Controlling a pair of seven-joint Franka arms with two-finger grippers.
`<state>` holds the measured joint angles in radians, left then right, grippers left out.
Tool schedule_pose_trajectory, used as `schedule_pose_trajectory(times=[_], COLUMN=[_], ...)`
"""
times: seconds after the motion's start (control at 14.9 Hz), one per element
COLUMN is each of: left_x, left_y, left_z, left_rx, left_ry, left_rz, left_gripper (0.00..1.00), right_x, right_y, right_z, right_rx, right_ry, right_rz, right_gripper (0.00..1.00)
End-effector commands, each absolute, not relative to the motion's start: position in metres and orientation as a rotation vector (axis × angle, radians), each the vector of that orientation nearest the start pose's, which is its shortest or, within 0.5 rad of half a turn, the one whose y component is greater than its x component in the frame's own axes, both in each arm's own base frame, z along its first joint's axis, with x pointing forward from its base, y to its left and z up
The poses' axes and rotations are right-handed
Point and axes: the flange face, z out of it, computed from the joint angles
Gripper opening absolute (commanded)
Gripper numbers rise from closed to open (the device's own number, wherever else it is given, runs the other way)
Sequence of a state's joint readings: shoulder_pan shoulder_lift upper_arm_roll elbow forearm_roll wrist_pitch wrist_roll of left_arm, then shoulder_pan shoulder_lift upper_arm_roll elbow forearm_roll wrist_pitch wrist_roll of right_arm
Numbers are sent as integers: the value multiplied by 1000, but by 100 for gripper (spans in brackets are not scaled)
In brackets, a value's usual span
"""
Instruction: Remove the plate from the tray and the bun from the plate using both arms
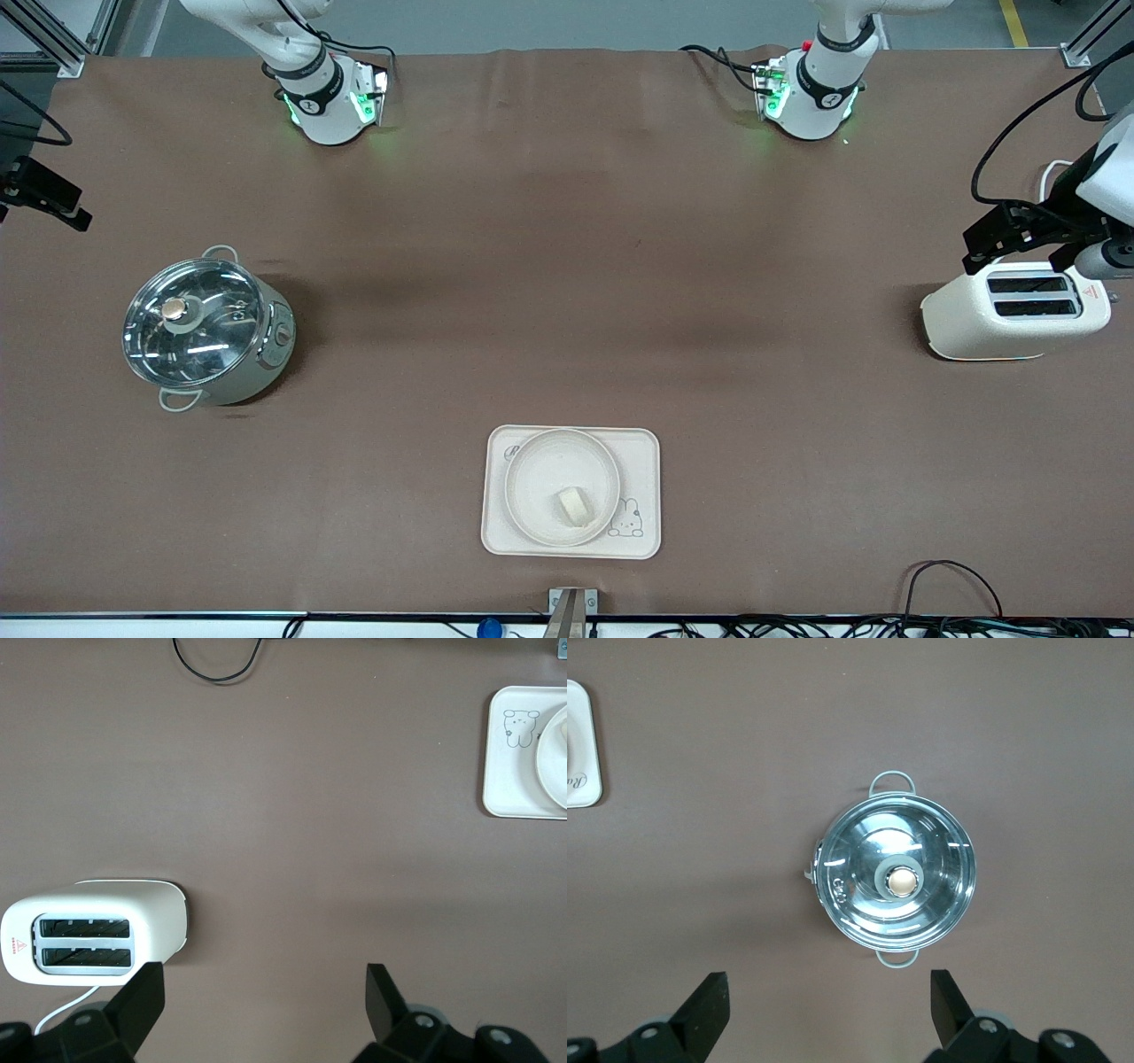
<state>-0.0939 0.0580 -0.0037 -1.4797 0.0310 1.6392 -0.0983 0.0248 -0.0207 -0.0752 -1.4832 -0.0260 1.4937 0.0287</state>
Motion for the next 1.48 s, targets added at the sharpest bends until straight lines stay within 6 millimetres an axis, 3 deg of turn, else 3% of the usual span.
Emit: schedule_pose_trajectory(times=[0.0, 0.34, 0.47, 0.61, 0.74, 0.87, 1.01, 1.21, 1.41], left_x=[579, 579, 578, 594, 626, 655, 673, 686, 684], left_y=[-51, -52, -66, -91, -108, -132, -185, -254, -295], left_z=[646, 646, 639, 599, 556, 506, 456, 378, 310], left_rx=[-3107, -3111, -3107, -3127, -3257, -3359, -3378, -3390, -3393], left_ry=[38, 22, 74, 109, 77, -21, -172, -271, -333], left_rz=[-171, -164, -144, -63, -101, -131, -201, -332, -389], left_gripper=[100, 100, 100, 100, 100, 100, 100, 100, 100], right_x=[535, 539, 551, 577, 611, 645, 670, 690, 697], right_y=[-22, -20, -15, -2, 18, 64, 112, 185, 241], right_z=[672, 672, 662, 640, 598, 550, 493, 415, 330], right_rx=[-3156, -3111, -3019, -2962, -2885, -2827, -2784, -2655, -2608], right_ry=[95, 95, 104, 97, 100, 87, 169, 354, 461], right_rz=[-70, -98, -118, -140, -134, -158, -149, -130, -141], right_gripper=[100, 100, 100, 100, 100, 100, 100, 100, 100])
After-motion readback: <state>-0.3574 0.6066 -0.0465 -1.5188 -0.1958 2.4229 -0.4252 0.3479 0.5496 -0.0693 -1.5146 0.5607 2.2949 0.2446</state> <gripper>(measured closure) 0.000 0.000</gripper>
